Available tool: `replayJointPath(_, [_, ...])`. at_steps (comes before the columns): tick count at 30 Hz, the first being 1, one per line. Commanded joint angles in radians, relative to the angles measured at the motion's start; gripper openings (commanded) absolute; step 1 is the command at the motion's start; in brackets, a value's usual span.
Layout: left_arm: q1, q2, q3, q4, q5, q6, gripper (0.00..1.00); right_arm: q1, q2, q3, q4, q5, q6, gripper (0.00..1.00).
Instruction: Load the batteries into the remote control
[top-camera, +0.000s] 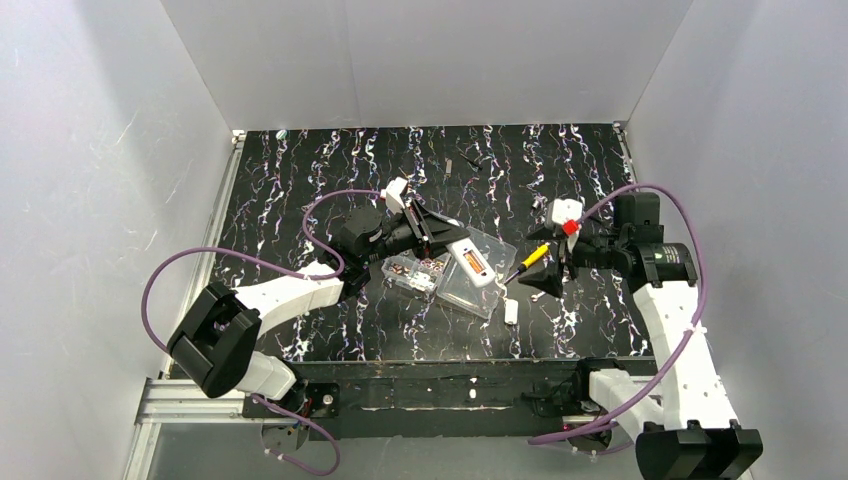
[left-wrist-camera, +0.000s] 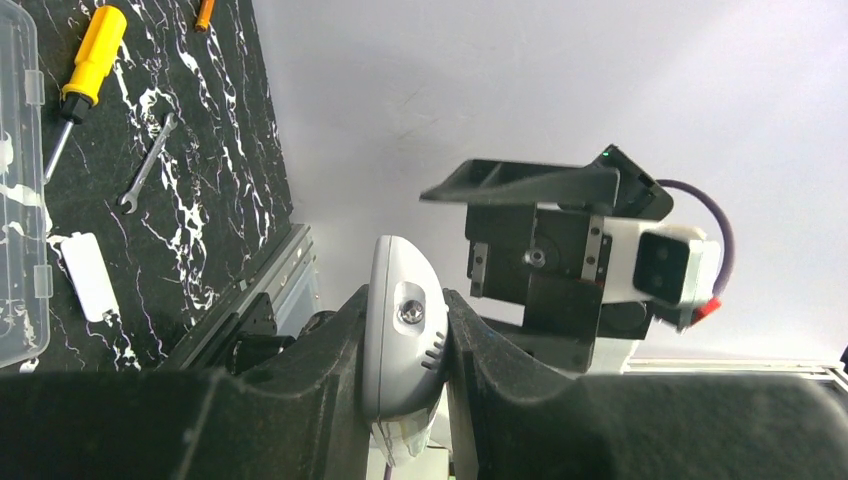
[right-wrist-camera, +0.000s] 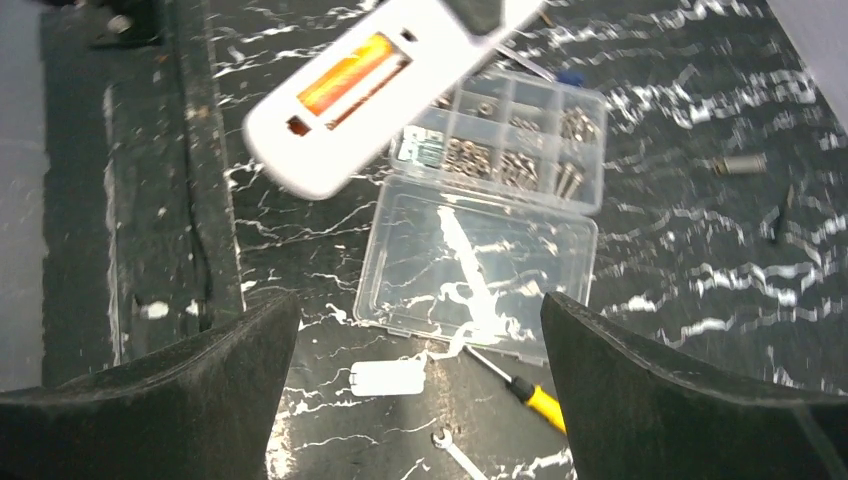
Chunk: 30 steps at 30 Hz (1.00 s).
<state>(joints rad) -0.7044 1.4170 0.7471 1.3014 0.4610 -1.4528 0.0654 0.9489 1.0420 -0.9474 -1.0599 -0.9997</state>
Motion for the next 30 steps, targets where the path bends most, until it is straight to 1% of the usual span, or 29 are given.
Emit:
replayJointPath(1, [-0.002, -0.040, 0.045, 0.065, 0.044, 0.006, 0.00, -0.004, 0.035, -0.010, 0.304, 0.187, 0.432, 0.98])
replayJointPath(4, [-0.001, -0.040, 0.049, 0.058, 0.046, 0.008, 0.00, -0.004, 0.051, -0.028, 0.378, 0.224, 0.569, 0.98])
replayJointPath(6, [-0.002, -0.043, 0.049, 0.049, 0.045, 0.014, 0.00, -0.004, 0.028, -0.071, 0.507, 0.309, 0.733, 0.98])
replayJointPath(8, [-0.001, -0.044, 0.049, 0.041, 0.045, 0.017, 0.00, -0.004, 0.001, -0.121, 0.651, 0.474, 0.947, 0.98])
replayJointPath(9, [-0.001, -0.042, 0.050, 0.038, 0.044, 0.017, 0.00, -0.004, -0.006, -0.137, 0.702, 0.591, 1.074, 0.98])
replayJointPath(10, [-0.001, -0.040, 0.052, 0.038, 0.044, 0.016, 0.00, -0.004, -0.005, -0.140, 0.721, 0.675, 1.175, 0.98])
replayJointPath(11, [-0.001, -0.037, 0.056, 0.038, 0.046, 0.015, 0.00, -0.004, -0.001, -0.130, 0.716, 0.713, 1.215, 0.98])
replayJointPath(13, [-0.001, -0.033, 0.062, 0.036, 0.050, 0.014, 0.00, -0.004, 0.004, -0.112, 0.697, 0.725, 1.270, 0.98])
replayJointPath(15, [-0.001, -0.033, 0.064, 0.029, 0.050, 0.015, 0.00, -0.004, -0.002, -0.100, 0.683, 0.773, 1.364, 0.98])
replayJointPath(17, [-0.001, -0.034, 0.064, 0.027, 0.050, 0.015, 0.00, -0.004, -0.003, -0.077, 0.635, 0.832, 1.435, 0.98])
replayJointPath(19, [0.000, -0.036, 0.063, 0.025, 0.050, 0.015, 0.00, -0.005, 0.008, -0.029, 0.547, 0.928, 1.454, 0.98])
replayJointPath(21, [0.000, -0.035, 0.063, 0.021, 0.050, 0.015, 0.00, -0.007, 0.023, -0.021, 0.480, 1.010, 1.509, 0.98])
replayJointPath(24, [0.003, -0.039, 0.062, 0.020, 0.053, 0.014, 0.00, -0.038, 0.020, -0.053, 0.495, 0.964, 1.530, 0.97])
replayJointPath(26, [0.005, -0.043, 0.059, 0.014, 0.054, 0.015, 0.00, -0.050, 0.008, -0.066, 0.473, 1.015, 1.552, 0.94])
replayJointPath(28, [0.007, -0.046, 0.056, 0.011, 0.054, 0.018, 0.00, -0.071, 0.001, -0.076, 0.434, 1.114, 1.580, 0.91])
replayJointPath(30, [0.008, -0.049, 0.053, 0.009, 0.053, 0.020, 0.00, -0.135, 0.017, -0.079, 0.386, 1.156, 1.617, 0.89])
